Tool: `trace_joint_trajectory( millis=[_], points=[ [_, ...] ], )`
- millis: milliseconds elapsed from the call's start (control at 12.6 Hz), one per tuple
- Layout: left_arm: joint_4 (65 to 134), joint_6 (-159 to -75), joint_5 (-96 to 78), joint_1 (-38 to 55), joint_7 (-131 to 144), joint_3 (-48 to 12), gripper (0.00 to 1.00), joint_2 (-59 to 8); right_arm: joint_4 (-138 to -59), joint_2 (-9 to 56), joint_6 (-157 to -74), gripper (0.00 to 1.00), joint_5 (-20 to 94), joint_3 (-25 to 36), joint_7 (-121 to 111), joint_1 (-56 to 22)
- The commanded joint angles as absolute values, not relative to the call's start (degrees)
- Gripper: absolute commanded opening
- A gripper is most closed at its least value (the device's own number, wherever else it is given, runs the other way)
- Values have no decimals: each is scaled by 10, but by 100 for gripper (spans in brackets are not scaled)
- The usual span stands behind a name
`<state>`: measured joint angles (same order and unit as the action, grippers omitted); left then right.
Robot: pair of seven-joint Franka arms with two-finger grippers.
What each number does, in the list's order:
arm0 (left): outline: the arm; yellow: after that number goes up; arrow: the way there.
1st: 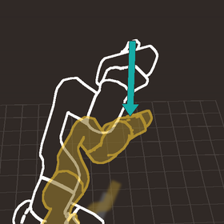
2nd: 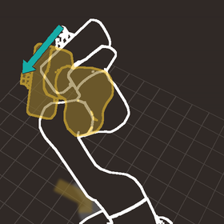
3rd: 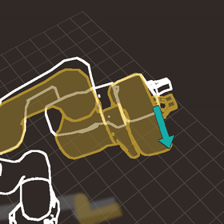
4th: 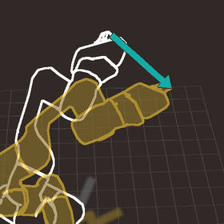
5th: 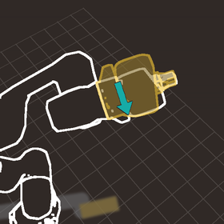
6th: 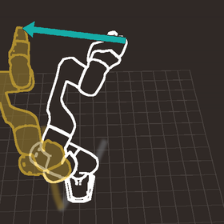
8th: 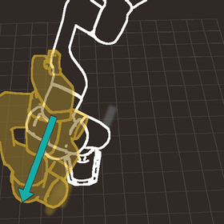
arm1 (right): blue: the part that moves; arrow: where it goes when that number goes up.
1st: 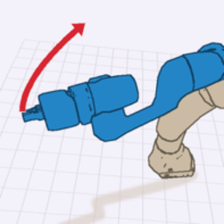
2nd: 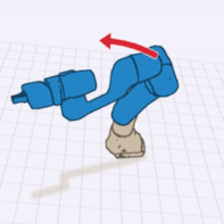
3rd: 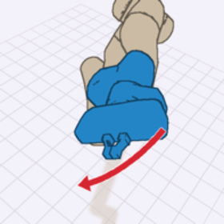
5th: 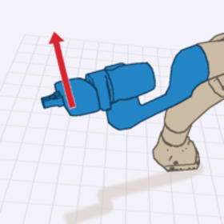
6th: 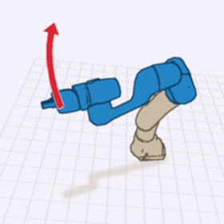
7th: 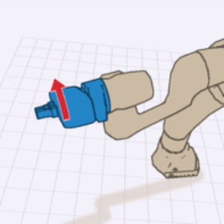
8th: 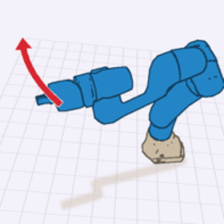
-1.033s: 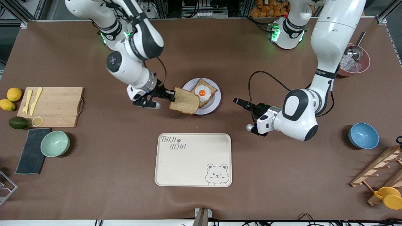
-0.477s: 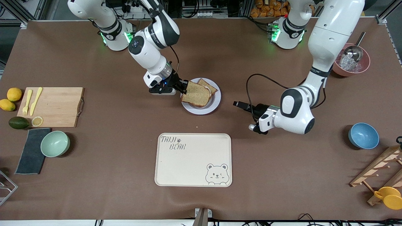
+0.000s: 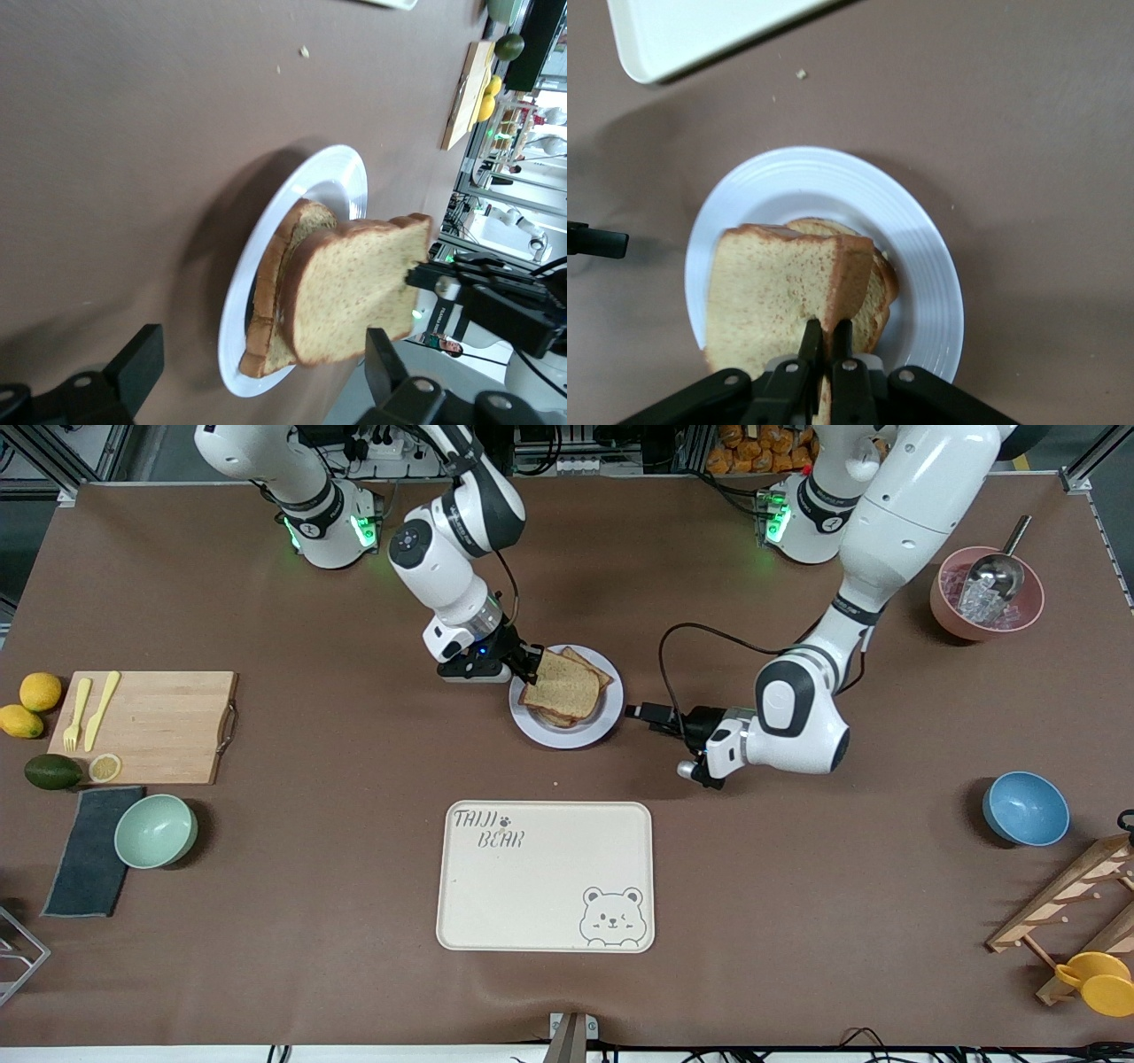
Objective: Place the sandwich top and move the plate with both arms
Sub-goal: 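Lay the bread on the toast while the left gripper grasps the plate rim, then open and withdraw the right gripper while the left gripper holds the plate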
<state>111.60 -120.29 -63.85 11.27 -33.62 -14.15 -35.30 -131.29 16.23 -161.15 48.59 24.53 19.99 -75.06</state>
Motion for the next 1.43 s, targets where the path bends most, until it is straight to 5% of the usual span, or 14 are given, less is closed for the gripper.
trace_joint_trajectory(
  millis=[0, 79, 238, 318, 397, 636, 1271, 1350],
  points=[
    [1141, -1222, -670, 122, -378, -142, 100, -345, -1312, 167, -1622, 0, 504, 250, 198, -763],
    [1141, -1223, -683, 123, -388, -142, 100, -349, -1311, 167, -1617, 35, 510, 250, 200, -759],
    [1141, -1230, -693, 134, -397, -142, 100, -354, -1309, 165, -1615, 50, 521, 252, 197, -757],
    [1142, -1239, -693, 134, -397, -142, 100, -356, -1307, 163, -1607, 94, 521, 255, 196, -752],
    [1141, -1243, -693, 137, -398, -142, 100, -360, -1303, 159, -1597, 100, 521, 257, 193, -746],
    [1140, -1243, -720, 148, -416, -142, 100, -366, -1281, 153, -1547, 100, 519, 268, 192, -715],
    [1140, -1246, -755, 158, -464, -142, 100, -384, -1144, 148, -1147, 100, 390, 541, 169, -712],
    [1140, -1247, -755, 159, -465, -142, 72, -386, -1139, 149, -1117, 100, 383, 568, 150, -710]
  ],
)
